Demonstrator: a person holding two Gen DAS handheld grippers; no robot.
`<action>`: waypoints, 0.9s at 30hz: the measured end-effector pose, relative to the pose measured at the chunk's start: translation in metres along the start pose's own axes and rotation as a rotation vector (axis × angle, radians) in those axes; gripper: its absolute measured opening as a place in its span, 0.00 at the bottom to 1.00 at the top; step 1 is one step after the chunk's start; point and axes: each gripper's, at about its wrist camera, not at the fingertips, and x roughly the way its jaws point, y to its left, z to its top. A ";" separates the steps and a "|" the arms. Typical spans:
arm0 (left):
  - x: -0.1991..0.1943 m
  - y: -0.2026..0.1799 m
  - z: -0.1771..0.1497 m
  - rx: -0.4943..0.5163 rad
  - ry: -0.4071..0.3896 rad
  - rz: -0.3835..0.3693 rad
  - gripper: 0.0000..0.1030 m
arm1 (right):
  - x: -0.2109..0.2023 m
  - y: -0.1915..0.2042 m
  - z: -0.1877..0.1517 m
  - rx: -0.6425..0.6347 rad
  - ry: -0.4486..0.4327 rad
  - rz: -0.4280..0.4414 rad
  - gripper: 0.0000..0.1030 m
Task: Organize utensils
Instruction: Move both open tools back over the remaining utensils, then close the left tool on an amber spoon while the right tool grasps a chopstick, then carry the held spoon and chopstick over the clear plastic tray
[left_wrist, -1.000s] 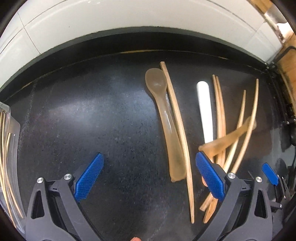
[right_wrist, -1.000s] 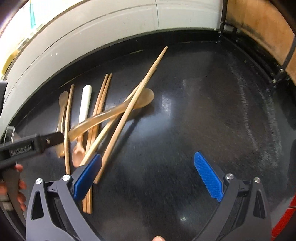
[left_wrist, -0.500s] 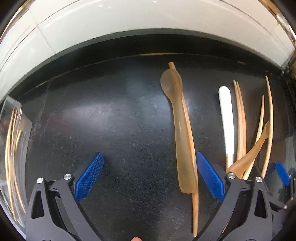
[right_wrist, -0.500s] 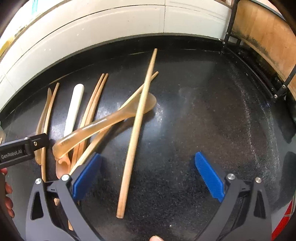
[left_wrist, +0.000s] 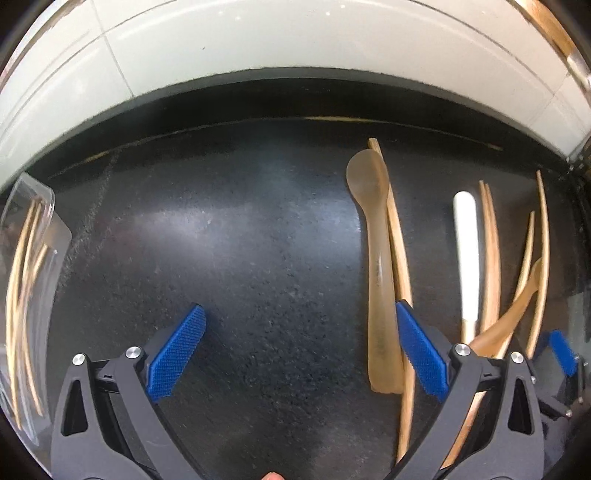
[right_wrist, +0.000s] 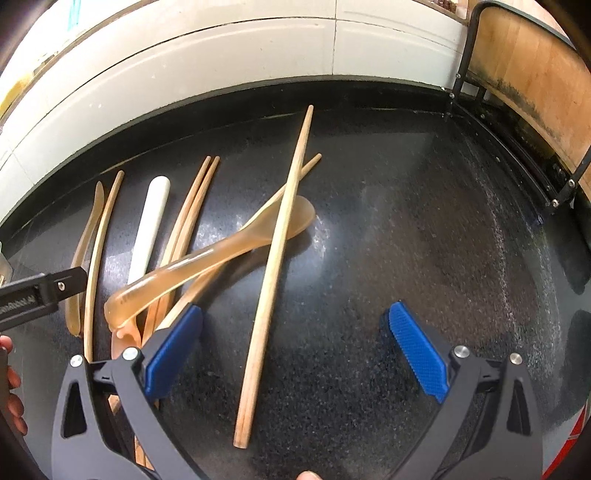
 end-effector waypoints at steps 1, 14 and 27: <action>0.001 -0.003 0.002 0.015 -0.006 0.006 0.95 | 0.001 -0.001 0.001 -0.003 -0.008 0.002 0.95; -0.001 -0.027 0.018 0.025 -0.078 0.007 0.95 | 0.006 -0.008 0.008 -0.023 -0.030 0.013 0.95; -0.050 -0.047 -0.003 0.094 -0.129 -0.229 0.08 | -0.011 -0.058 0.020 0.118 -0.005 0.177 0.07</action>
